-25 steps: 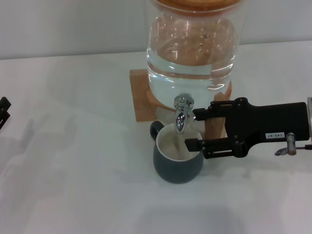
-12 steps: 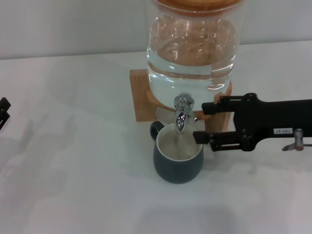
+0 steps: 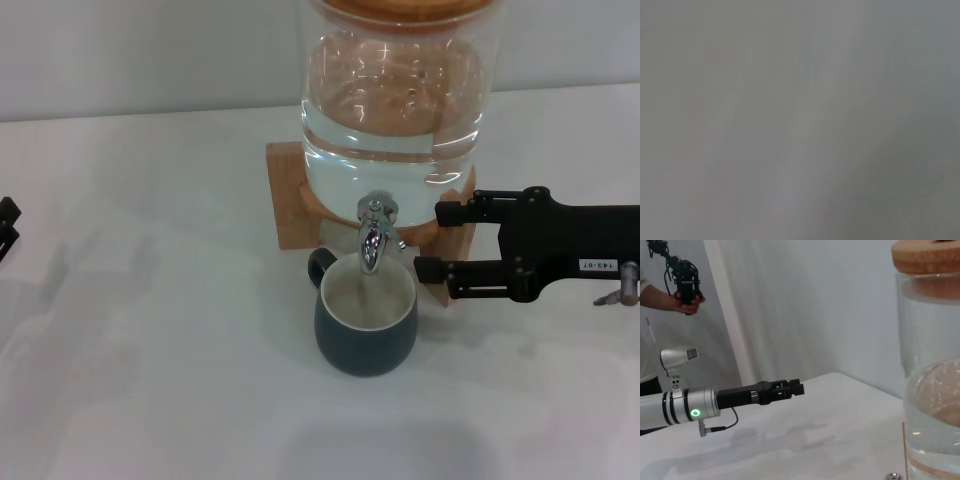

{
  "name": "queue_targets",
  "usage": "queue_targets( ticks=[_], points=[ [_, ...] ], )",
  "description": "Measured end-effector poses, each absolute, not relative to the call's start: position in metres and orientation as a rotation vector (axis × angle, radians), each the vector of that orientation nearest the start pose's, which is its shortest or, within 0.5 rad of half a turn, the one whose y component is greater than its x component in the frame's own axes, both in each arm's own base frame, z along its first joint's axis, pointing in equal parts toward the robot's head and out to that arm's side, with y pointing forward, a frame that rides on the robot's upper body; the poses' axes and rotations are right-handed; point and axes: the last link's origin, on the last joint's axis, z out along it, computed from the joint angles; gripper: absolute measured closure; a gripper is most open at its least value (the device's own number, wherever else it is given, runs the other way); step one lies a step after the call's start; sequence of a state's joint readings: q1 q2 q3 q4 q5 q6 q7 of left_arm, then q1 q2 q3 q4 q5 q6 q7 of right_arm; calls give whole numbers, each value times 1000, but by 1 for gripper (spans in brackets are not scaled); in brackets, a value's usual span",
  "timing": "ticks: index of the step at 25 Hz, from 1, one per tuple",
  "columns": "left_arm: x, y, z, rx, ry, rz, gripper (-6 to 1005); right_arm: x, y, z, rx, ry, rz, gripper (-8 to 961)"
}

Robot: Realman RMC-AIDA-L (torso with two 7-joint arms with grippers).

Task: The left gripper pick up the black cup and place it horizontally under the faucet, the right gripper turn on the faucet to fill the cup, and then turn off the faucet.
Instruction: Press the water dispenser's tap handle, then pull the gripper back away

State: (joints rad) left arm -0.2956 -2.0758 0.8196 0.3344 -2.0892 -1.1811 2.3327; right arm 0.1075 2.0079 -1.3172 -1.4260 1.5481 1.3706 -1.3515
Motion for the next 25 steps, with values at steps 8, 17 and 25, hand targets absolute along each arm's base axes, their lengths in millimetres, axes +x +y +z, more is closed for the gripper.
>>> queue_targets(
  ticks=[8, 17, 25],
  points=[
    [-358, 307, 22, -1798, -726, -817, 361, 198, 287, 41, -2673, 490, 690, 216],
    [-358, 306, 21, -1799, -726, -818, 361, 187, 282, 28, -2635, 461, 669, 217],
    [-359, 304, 21, -1800, -729, -816, 361, 189, 278, 28, -2552, 478, 644, 216]
  ],
)
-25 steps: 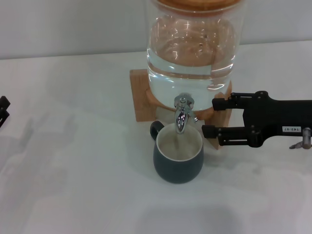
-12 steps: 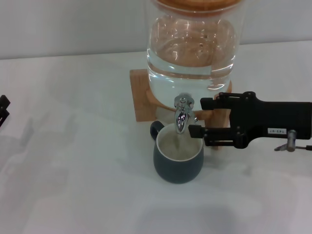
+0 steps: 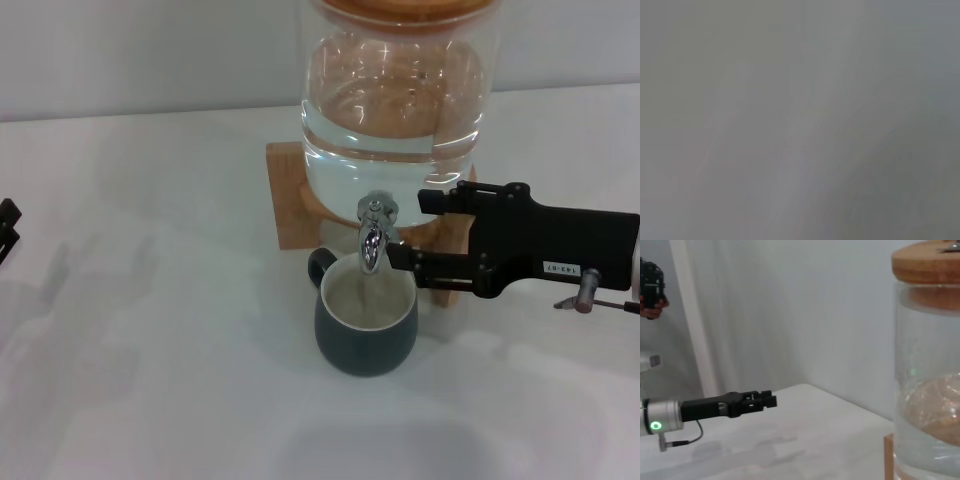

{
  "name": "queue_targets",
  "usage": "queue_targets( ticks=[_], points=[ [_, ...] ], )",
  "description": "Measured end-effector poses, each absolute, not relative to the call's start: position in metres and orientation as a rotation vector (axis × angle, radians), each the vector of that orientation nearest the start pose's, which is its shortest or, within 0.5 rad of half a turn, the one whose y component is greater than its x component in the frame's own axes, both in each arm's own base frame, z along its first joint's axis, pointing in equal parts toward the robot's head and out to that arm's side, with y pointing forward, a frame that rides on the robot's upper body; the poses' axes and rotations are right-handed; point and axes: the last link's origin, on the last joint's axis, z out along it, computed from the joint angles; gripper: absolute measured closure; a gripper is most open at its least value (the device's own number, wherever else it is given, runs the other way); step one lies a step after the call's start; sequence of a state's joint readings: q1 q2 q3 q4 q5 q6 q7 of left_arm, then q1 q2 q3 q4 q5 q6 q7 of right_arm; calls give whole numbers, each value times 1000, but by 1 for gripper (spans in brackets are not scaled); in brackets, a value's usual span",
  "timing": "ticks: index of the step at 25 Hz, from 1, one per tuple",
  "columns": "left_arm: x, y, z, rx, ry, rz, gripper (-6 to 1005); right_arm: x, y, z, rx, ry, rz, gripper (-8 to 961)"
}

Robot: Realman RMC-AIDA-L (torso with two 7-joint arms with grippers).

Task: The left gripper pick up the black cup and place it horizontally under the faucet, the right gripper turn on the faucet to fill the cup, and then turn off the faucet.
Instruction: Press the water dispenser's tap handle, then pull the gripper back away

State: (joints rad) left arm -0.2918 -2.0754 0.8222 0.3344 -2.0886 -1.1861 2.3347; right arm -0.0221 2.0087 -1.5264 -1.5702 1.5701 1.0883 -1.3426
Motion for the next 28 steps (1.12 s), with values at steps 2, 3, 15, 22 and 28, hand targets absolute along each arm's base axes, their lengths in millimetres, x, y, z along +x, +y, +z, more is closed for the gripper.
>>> queue_targets(
  ticks=[2, 3, 15, 22, 28],
  points=[
    [-359, 304, 21, -1800, -729, -816, 361, 191, 278, 26, -2543, 483, 634, 216],
    [-359, 304, 21, -1800, -728, -817, 361, 191, 278, 26, -2536, 484, 626, 216],
    [-359, 304, 21, -1800, -730, -814, 361, 195, 277, 29, -2498, 495, 614, 216],
    [-360, 304, 21, -1800, -732, -812, 361, 201, 281, 33, -2462, 505, 602, 216],
    [-360, 303, 20, -1800, -736, -811, 361, 203, 286, 36, -2427, 509, 597, 216]
  ],
)
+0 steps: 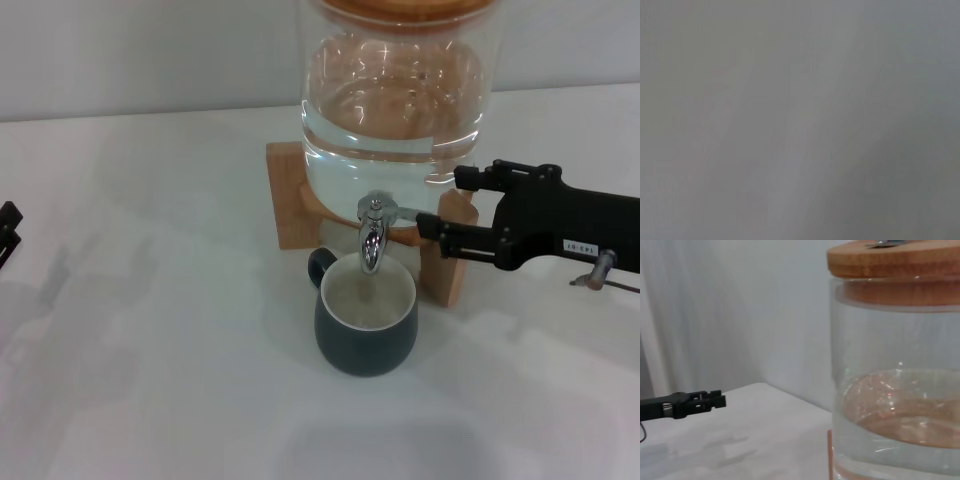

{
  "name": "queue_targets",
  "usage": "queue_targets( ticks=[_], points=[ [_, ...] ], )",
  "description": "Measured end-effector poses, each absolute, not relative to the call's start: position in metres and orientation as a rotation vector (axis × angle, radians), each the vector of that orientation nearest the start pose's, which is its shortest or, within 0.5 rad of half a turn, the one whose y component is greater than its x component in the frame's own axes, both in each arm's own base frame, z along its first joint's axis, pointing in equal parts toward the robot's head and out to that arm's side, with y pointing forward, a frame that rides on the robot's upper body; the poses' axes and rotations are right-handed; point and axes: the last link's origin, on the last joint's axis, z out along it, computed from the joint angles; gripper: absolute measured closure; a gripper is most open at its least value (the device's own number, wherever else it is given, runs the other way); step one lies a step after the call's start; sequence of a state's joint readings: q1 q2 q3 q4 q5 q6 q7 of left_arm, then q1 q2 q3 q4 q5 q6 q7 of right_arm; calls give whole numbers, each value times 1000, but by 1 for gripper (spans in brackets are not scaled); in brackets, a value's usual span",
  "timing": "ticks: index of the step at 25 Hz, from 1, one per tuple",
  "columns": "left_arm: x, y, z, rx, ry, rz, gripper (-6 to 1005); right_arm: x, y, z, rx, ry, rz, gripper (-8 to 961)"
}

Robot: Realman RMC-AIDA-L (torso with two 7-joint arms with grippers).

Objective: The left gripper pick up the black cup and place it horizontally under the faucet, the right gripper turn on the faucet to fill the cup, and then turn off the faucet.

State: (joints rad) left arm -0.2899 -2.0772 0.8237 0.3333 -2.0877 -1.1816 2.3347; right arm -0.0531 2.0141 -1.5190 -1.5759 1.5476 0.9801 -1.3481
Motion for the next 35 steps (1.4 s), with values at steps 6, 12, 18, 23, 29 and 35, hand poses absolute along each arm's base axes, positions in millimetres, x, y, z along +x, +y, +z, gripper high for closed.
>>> queue_targets(
  ticks=[6, 12, 18, 23, 29, 35],
  points=[
    [-360, 303, 20, -1800, -737, -810, 361, 206, 289, 38, -2408, 519, 596, 217],
    [-360, 304, 20, -1798, -734, -809, 361, 208, 291, 39, -2405, 529, 600, 217],
    [-360, 305, 21, -1795, -733, -809, 361, 208, 289, 41, -2407, 526, 604, 217],
    [-359, 306, 21, -1796, -730, -812, 361, 208, 281, 50, -2439, 519, 659, 216],
    [-360, 305, 24, -1786, -716, -804, 361, 227, 263, 84, -2385, 511, 794, 217],
    [-364, 304, 33, -1732, -700, -805, 361, 269, 241, 114, -2279, 495, 911, 217]
  ],
)
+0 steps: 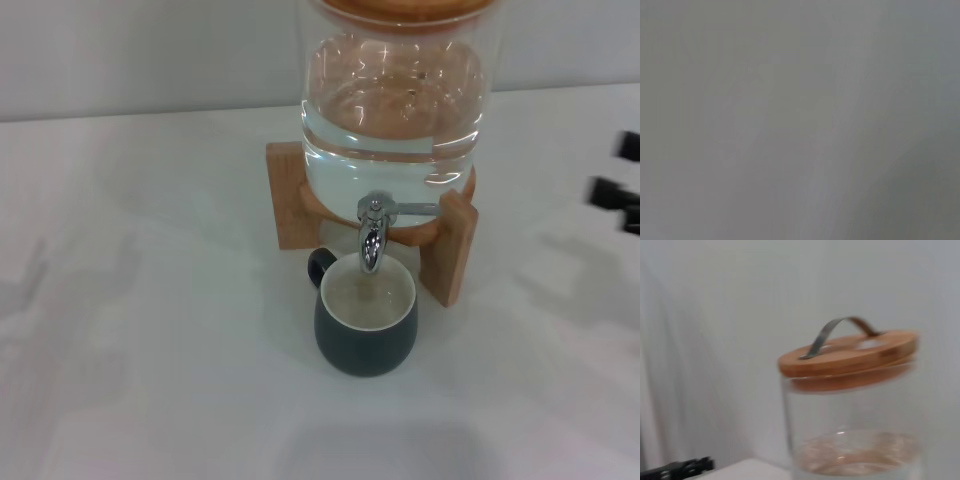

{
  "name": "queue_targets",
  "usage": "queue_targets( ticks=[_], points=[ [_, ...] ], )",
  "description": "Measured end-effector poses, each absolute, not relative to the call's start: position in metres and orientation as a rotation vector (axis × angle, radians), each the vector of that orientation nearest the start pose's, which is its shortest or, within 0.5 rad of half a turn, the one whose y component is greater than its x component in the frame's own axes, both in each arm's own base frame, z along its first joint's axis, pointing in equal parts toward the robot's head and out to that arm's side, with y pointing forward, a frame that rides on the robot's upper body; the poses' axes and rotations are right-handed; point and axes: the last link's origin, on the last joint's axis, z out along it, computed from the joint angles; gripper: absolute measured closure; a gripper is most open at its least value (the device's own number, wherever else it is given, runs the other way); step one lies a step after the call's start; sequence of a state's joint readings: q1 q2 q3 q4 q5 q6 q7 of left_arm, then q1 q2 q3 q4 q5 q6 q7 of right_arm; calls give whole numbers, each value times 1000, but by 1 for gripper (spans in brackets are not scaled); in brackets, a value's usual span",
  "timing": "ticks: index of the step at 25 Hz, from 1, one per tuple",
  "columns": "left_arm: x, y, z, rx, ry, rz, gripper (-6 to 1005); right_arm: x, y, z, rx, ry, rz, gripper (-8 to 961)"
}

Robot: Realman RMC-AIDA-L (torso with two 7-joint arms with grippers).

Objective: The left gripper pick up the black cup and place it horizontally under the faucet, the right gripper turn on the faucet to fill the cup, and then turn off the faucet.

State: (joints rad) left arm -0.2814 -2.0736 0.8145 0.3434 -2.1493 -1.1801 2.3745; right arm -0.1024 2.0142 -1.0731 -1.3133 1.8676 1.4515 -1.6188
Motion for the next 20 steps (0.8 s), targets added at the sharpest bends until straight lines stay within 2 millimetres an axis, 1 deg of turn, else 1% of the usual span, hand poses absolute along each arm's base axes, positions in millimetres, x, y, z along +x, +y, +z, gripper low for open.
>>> queue_targets(
  ticks=[3, 5, 6, 7, 8, 10, 11, 15, 17, 20],
  points=[
    [-367, 303, 41, -1685, -688, -815, 361, 295, 230, 123, -2188, 483, 961, 217],
    [-369, 304, 47, -1661, -682, -821, 361, 311, 222, 123, -2120, 476, 984, 216],
    [-370, 303, 50, -1649, -681, -821, 361, 321, 219, 121, -2073, 480, 997, 216],
    [-372, 303, 53, -1637, -680, -821, 361, 321, 219, 121, -2073, 480, 997, 216],
    [-373, 303, 55, -1628, -680, -821, 361, 339, 213, 115, -1975, 475, 1021, 216],
    [-375, 303, 60, -1608, -676, -821, 361, 349, 209, 111, -1910, 480, 1032, 216],
    [-375, 303, 60, -1608, -676, -821, 361, 358, 205, 106, -1842, 484, 1040, 216],
    [-375, 303, 65, -1598, -661, -819, 361, 377, 192, 91, -1674, 488, 1021, 217],
    [-375, 304, 66, -1598, -656, -819, 361, 382, 188, 85, -1624, 508, 1003, 217],
    [-375, 304, 66, -1598, -655, -819, 361, 387, 185, 81, -1598, 521, 976, 217]
  ],
)
